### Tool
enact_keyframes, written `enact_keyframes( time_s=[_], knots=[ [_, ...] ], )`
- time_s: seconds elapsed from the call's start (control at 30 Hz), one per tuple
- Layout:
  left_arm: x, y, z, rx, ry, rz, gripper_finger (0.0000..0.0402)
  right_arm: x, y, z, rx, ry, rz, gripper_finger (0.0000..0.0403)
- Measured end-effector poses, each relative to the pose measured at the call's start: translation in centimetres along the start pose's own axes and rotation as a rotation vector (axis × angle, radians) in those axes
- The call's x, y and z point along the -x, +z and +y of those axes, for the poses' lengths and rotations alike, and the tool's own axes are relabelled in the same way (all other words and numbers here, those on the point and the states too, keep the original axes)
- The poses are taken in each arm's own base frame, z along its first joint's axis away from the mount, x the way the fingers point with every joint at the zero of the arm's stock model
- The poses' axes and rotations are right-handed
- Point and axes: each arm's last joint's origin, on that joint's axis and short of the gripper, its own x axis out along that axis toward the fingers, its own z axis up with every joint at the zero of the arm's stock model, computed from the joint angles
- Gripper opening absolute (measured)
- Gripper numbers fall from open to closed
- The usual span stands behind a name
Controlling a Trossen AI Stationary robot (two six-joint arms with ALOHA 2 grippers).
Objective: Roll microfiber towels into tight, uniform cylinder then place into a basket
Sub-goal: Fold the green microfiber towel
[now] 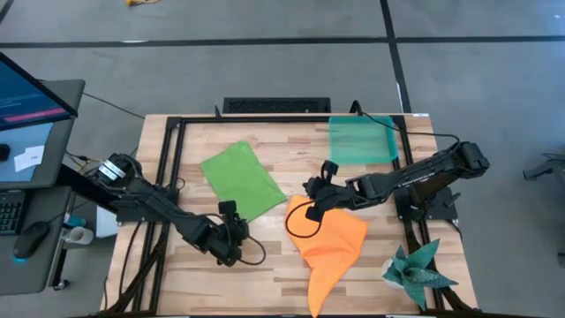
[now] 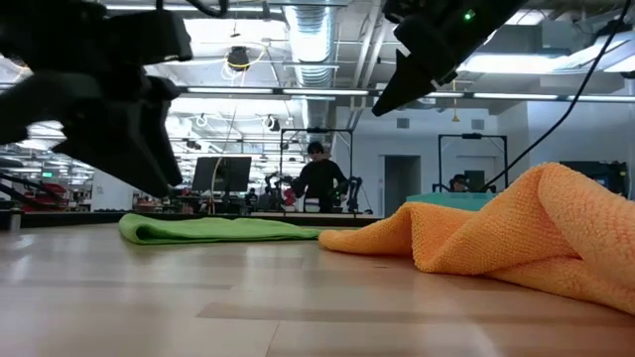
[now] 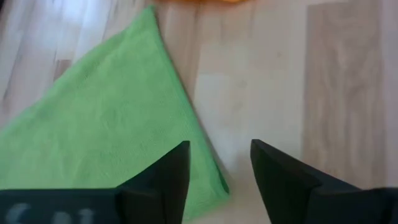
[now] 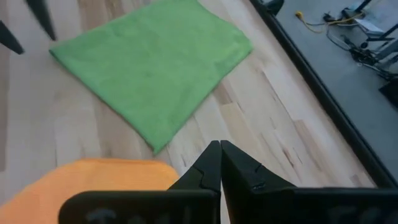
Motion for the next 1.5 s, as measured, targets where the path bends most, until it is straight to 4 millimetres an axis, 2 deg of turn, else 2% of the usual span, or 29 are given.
enact_keyframes(
  time_s=[0.13, 0.27, 0.47, 0.67, 1.33, 1.5],
  knots=[
    [-0.5, -0.2, 0.4, 0.017, -0.03, 0.045, 0.0196, 0.0, 0.0, 0.0, -0.003, 0.014, 0.0, 0.0031],
    [-1.1, -1.0, 0.8, 0.005, -0.038, 0.084, 0.0202, 0.0, 0.0, 0.0, -0.004, 0.015, -0.002, 0.0031],
    [-2.0, -1.9, 1.6, 0.005, -0.011, 0.121, 0.0195, 0.0, 0.1, 0.0, -0.005, 0.017, -0.004, 0.0031],
    [-2.8, -2.5, 1.5, 0.009, -0.108, 0.119, 0.0192, -0.1, 0.1, -0.1, -0.007, 0.014, -0.003, 0.0031],
    [-3.5, -2.5, 2.8, 0.042, -0.032, 0.147, 0.0192, -0.2, 0.1, -0.2, -0.012, 0.018, 0.001, 0.0031],
    [-3.7, -2.6, 3.2, 0.054, -0.004, 0.164, 0.0164, -0.2, 0.4, 0.0, -0.032, 0.078, -0.023, 0.0031]
  ],
)
